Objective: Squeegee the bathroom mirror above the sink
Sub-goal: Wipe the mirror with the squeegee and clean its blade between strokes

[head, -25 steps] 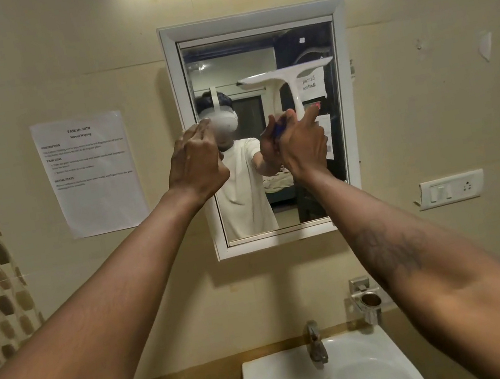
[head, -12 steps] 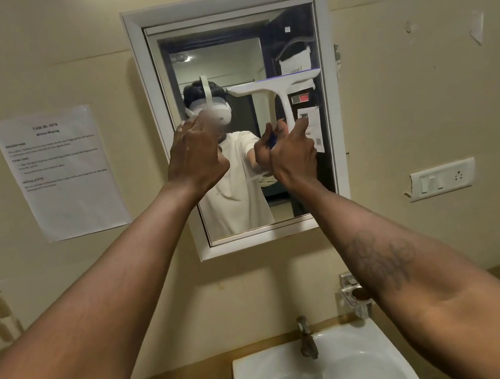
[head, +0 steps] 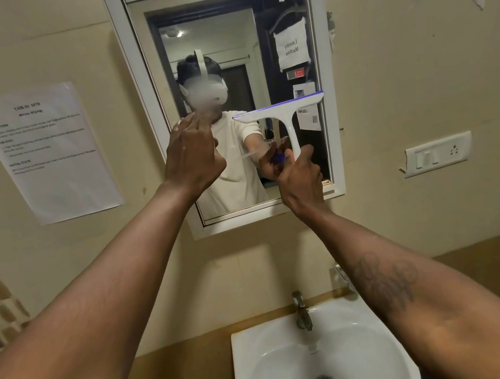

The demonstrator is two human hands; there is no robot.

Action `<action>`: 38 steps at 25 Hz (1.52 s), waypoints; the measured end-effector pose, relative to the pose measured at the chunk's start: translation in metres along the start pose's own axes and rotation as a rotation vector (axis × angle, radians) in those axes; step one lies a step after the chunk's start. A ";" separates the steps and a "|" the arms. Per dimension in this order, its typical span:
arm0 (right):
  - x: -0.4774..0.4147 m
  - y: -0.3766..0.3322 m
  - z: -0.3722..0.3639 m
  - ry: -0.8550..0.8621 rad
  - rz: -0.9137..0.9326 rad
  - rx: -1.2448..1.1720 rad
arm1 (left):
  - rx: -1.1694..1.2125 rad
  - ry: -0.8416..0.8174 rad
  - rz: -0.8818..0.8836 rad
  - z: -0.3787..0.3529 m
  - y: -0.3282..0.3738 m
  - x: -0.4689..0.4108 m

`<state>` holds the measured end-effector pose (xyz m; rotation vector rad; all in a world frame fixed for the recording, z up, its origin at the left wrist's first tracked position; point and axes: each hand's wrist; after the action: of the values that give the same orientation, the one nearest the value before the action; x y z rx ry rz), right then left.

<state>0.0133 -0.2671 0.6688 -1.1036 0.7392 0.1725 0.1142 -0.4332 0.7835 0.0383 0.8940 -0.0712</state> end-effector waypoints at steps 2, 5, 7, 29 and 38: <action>0.004 0.005 0.001 -0.012 0.001 0.012 | -0.012 -0.023 0.005 0.000 0.000 0.003; 0.014 0.014 0.004 -0.025 0.009 0.021 | -0.026 -0.046 0.011 0.000 0.001 0.009; 0.024 0.025 0.004 -0.044 0.003 0.035 | -0.030 -0.047 0.007 0.000 0.002 0.012; 0.120 0.112 0.010 -0.212 -0.136 0.153 | -0.031 -0.135 -0.004 -0.031 0.018 0.048; 0.125 0.090 0.020 -0.171 -0.188 0.140 | 0.003 -0.152 0.052 -0.029 0.018 0.071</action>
<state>0.0736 -0.2361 0.5293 -1.0045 0.4846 0.0531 0.1376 -0.4162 0.7097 0.0576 0.7407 -0.0267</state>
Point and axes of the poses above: each hand's wrist, its own x-axis away from the middle knuckle, its own z-axis out of the back of the hand, y = z × x
